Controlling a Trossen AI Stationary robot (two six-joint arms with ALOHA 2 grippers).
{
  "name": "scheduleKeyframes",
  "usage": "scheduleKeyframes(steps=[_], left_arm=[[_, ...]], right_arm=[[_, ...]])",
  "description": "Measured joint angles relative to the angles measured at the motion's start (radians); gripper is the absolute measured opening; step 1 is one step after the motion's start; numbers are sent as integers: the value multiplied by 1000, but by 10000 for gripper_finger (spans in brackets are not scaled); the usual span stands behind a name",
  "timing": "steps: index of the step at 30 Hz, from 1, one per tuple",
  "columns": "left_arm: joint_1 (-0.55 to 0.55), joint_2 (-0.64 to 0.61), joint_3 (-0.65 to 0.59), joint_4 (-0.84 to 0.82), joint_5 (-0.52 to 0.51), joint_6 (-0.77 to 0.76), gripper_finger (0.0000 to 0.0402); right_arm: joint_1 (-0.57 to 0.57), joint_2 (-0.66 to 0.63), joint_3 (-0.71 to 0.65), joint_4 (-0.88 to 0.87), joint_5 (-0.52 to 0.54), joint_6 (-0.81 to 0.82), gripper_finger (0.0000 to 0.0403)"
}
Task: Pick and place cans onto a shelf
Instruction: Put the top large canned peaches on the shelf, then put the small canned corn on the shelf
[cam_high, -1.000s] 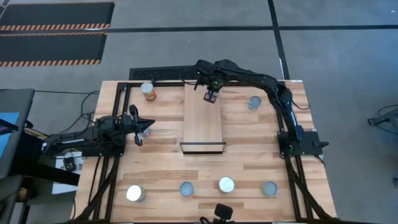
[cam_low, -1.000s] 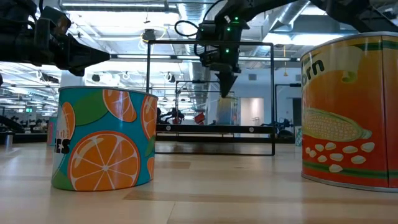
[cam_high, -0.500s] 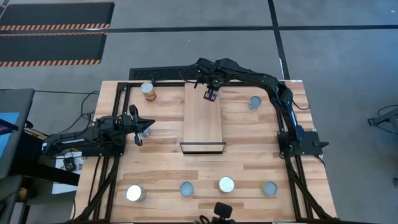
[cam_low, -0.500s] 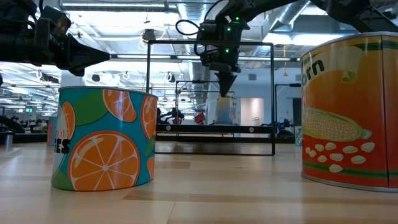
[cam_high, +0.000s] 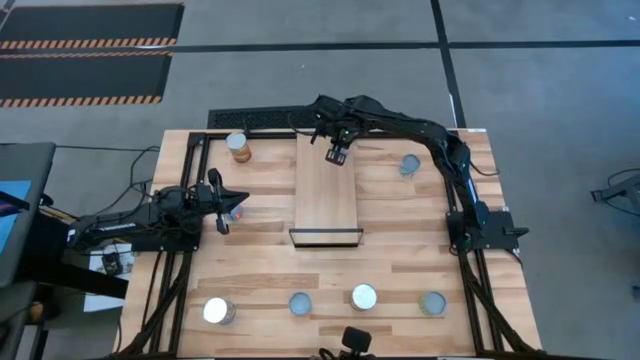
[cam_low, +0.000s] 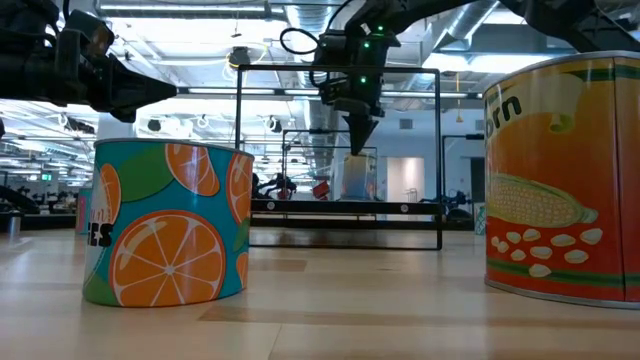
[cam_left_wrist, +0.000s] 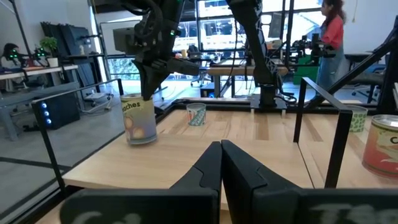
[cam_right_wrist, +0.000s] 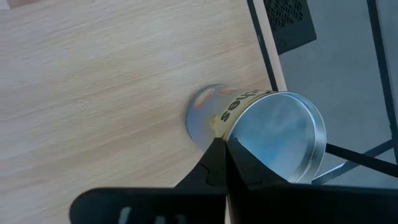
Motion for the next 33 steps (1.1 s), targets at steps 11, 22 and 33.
scheduleKeyframes(steps=[11,22,33], left_arm=[[0,0,0,0,0,0,0],[0,0,0,0,0,-4,0],[0,0,0,0,0,-2,0]], right_arm=[[1,0,0,1,0,4,38],[7,1,0,15,0,11,62],[36,-47,-1,-35,12,-22,45]])
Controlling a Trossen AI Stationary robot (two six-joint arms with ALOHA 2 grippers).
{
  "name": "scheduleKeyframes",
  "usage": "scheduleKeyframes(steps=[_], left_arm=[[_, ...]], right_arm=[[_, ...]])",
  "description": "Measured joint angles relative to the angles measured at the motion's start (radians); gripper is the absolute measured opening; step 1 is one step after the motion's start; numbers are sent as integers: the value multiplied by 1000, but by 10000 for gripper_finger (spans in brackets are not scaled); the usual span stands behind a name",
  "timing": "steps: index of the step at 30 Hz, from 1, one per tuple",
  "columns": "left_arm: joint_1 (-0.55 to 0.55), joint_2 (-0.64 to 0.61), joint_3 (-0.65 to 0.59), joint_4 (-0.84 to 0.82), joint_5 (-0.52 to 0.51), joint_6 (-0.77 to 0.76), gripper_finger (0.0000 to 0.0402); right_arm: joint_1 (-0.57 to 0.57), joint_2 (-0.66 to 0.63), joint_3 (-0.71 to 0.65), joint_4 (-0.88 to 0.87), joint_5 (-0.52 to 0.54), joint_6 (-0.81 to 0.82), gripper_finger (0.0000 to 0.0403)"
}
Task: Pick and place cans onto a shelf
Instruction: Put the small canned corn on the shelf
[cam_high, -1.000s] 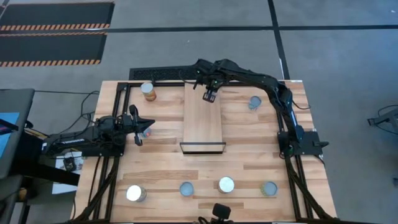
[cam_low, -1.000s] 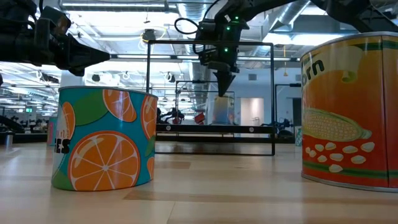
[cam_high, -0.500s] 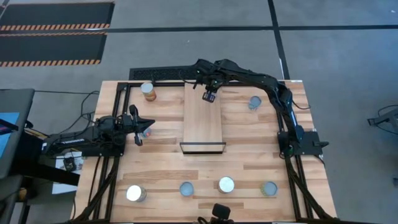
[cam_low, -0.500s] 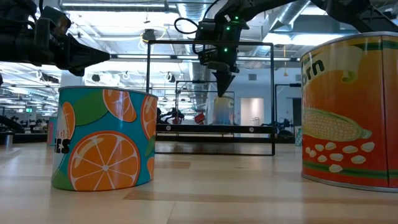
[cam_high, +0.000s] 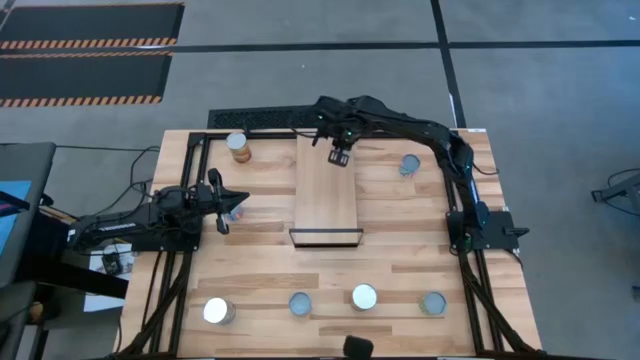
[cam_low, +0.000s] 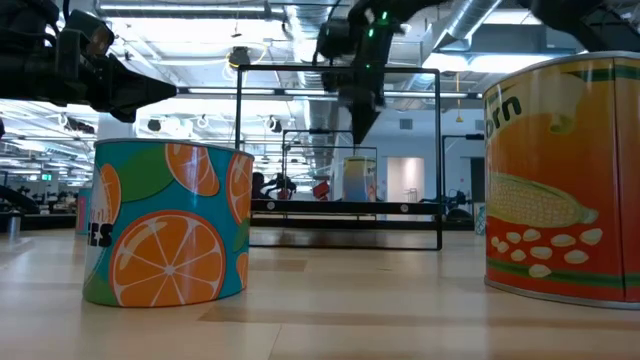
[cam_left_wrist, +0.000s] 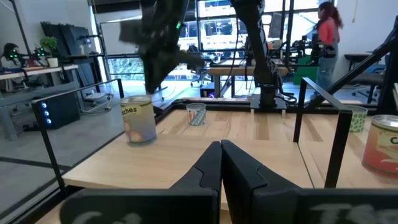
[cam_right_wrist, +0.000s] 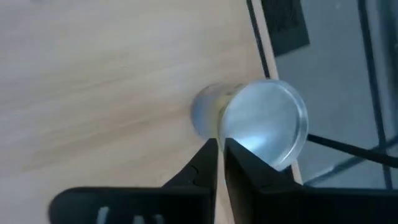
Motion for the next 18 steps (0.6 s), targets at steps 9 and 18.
scheduleKeyframes(steps=[9,18], left_arm=[[0,0,0,0,0,1,0],[0,0,0,0,0,2,0]], right_arm=[[73,-219,-242,273,-31,-72,11],[89,-550,-873,945,-121,-49,6]])
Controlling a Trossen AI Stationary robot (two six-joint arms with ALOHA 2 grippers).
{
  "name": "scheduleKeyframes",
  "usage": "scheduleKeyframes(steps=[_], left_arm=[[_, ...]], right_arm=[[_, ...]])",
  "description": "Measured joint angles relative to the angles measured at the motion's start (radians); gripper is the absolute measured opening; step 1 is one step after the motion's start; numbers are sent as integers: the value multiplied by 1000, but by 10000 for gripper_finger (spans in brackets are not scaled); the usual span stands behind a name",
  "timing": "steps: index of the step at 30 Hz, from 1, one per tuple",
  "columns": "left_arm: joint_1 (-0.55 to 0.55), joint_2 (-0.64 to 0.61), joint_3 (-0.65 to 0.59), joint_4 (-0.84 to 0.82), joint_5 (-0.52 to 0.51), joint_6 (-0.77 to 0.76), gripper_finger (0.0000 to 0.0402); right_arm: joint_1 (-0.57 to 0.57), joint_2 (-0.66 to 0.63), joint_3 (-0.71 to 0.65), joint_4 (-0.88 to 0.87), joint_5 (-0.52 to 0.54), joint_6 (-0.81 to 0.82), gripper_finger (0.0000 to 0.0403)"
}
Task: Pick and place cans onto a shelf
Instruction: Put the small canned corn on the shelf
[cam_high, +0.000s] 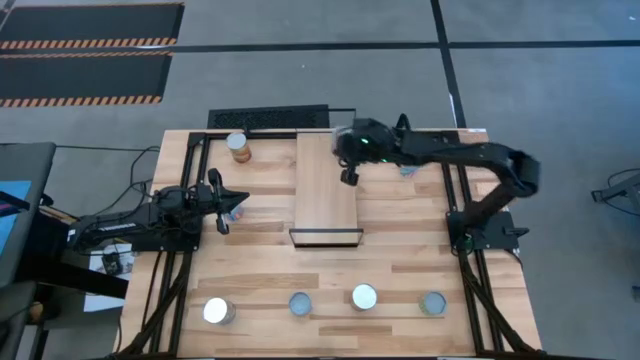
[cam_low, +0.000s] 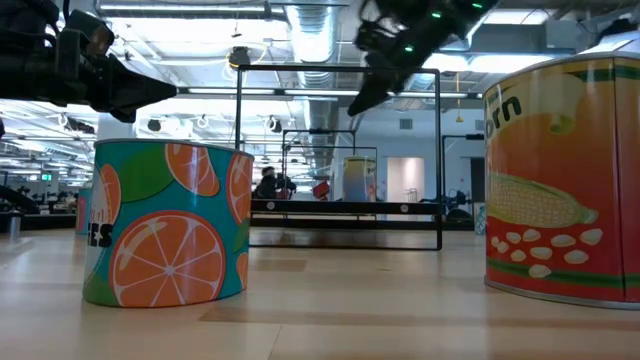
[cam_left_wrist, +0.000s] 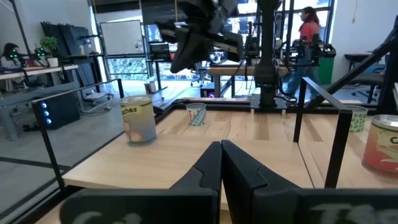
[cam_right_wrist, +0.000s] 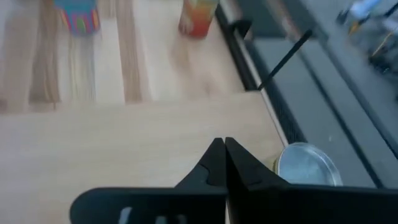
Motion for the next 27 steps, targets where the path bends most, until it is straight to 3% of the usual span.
scheduleKeyframes(steps=[7,15,19,27], left_arm=[[0,0,0,0,0,-1,0],[0,0,0,0,0,-3,0],[0,0,0,0,0,0,0],[0,0,0,0,0,-4,0]], right_arm=[[29,-237,-380,428,-3,32,8],[59,-422,-675,693,-29,98,4],[87,-476,-787,797,-28,138,6],[175,-499,-1047,1224,-18,184,4]])
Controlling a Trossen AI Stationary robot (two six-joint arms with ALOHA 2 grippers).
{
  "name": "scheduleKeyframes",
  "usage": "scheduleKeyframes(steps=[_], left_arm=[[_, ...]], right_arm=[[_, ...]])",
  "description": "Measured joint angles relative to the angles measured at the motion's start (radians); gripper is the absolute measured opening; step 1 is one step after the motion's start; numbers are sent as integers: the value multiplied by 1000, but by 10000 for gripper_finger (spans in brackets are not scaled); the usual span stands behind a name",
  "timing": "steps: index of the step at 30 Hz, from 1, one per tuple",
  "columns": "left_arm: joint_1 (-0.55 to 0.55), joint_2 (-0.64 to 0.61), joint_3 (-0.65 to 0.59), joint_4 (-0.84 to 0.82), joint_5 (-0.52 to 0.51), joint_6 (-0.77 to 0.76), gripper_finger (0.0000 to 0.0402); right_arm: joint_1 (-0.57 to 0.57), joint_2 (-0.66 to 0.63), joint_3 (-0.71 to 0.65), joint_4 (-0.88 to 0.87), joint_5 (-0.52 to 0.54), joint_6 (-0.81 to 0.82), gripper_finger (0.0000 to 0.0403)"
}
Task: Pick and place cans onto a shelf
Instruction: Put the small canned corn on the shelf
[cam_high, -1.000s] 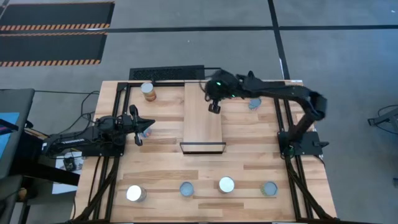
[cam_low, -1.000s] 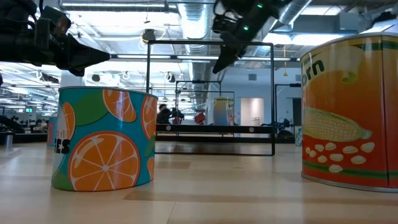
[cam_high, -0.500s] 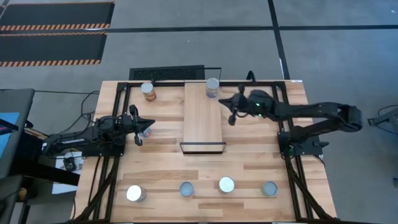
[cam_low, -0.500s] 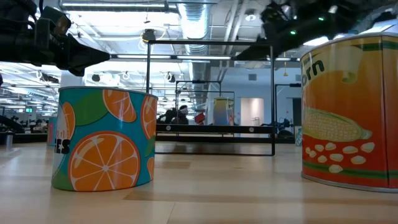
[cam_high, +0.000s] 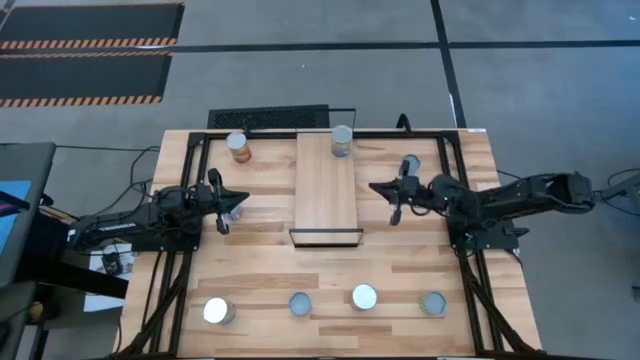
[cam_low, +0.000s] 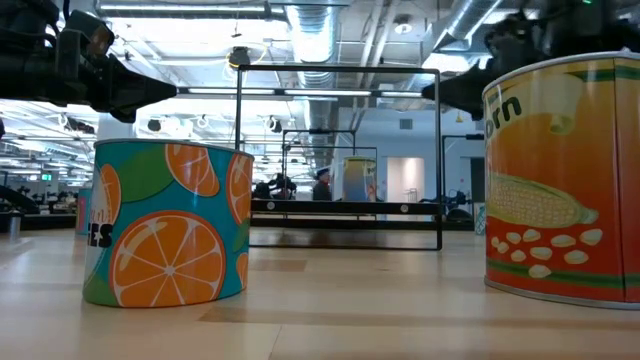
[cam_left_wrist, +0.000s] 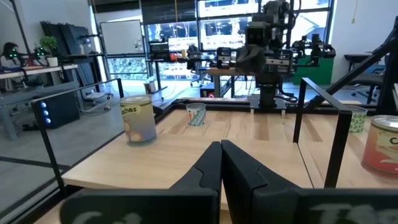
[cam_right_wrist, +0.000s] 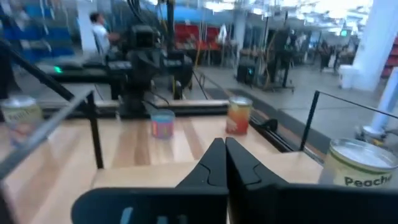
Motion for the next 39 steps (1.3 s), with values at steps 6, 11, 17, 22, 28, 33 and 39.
scheduleKeyframes(steps=[6,11,17,22,28,33,39], left_arm=[[0,0,0,0,0,-11,0],[0,0,0,1,0,-51,0],[0,0,0,12,-1,-143,0],[1,3,20,-28,-49,-150,0],[1,112,112,-162,-50,-231,0],[1,278,232,-308,-77,-274,0],[1,488,401,-528,-79,-377,0]], right_arm=[[69,1,-125,158,120,0,5],[92,0,-155,241,129,-10,8],[76,0,-155,243,128,-38,10],[63,0,-155,242,127,-38,8],[45,0,-156,241,127,-40,9],[25,1,-156,241,127,-41,8],[18,1,-156,240,127,-40,10]])
